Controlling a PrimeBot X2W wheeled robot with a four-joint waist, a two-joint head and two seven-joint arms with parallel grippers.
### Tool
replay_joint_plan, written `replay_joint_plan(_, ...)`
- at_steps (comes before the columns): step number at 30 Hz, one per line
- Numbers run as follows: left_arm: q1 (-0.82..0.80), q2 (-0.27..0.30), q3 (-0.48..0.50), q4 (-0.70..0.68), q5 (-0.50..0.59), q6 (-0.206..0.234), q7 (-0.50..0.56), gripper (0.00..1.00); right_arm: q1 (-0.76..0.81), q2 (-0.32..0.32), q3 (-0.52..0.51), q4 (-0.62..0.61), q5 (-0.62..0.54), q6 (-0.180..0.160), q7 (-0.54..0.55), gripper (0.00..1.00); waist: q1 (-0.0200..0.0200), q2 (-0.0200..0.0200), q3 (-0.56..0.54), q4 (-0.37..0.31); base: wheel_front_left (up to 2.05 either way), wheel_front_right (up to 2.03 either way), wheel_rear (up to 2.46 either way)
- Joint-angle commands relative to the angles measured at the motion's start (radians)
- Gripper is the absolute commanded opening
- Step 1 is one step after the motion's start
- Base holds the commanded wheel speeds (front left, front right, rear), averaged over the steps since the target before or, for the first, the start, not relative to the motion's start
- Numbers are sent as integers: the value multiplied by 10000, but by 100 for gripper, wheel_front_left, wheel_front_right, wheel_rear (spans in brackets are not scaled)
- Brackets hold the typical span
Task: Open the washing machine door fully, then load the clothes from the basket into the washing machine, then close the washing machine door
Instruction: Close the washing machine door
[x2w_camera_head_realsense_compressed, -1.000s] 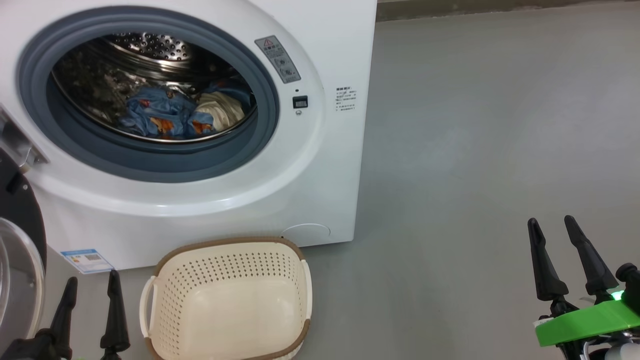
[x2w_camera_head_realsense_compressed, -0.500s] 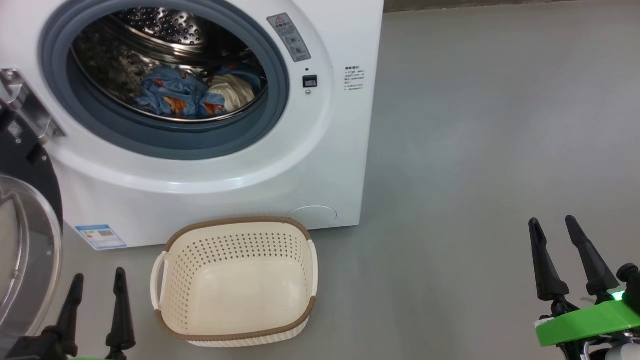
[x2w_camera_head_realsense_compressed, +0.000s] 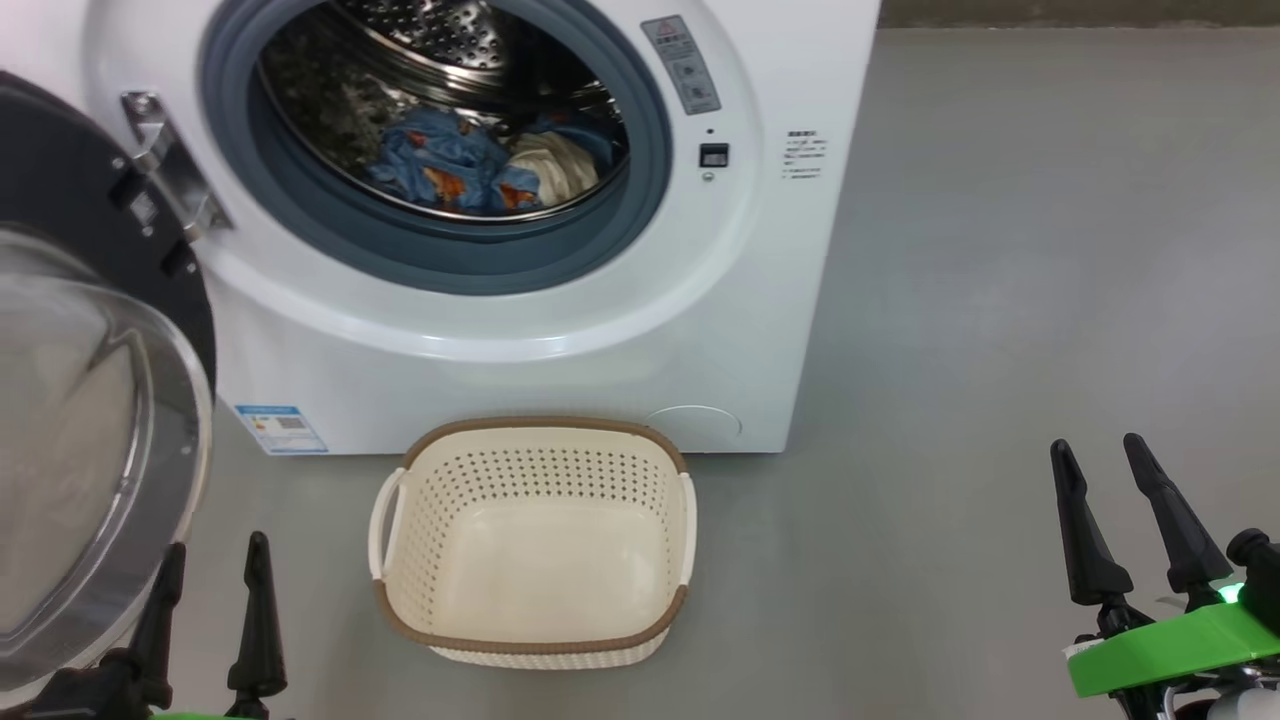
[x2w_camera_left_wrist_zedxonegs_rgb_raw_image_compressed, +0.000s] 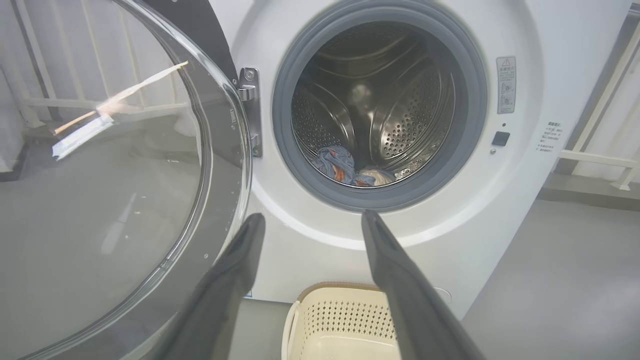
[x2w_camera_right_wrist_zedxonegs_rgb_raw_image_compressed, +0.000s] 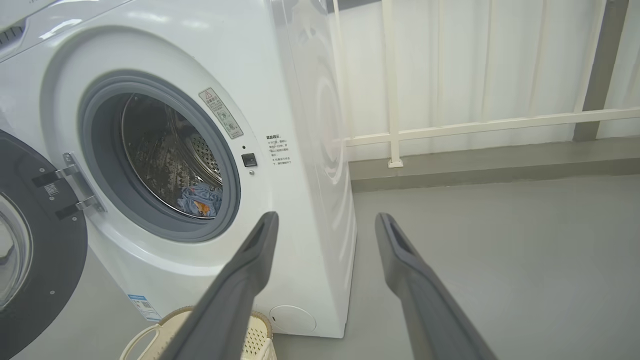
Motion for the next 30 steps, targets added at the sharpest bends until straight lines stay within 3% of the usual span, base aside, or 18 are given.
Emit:
replay_joint_plan(1, -308, 139, 349, -296, -59, 4, -55, 100, -115, -257, 249, -263, 46, 56, -51, 100, 0, -1, 6, 329, 0, 0, 0)
replay_joint_plan(30, 351, -536, 1092, -795, -78, 4, -55, 100, -829, -162, 1586, -111, 126, 56, -51, 100, 0, -1, -225, 3525, 0, 0, 0)
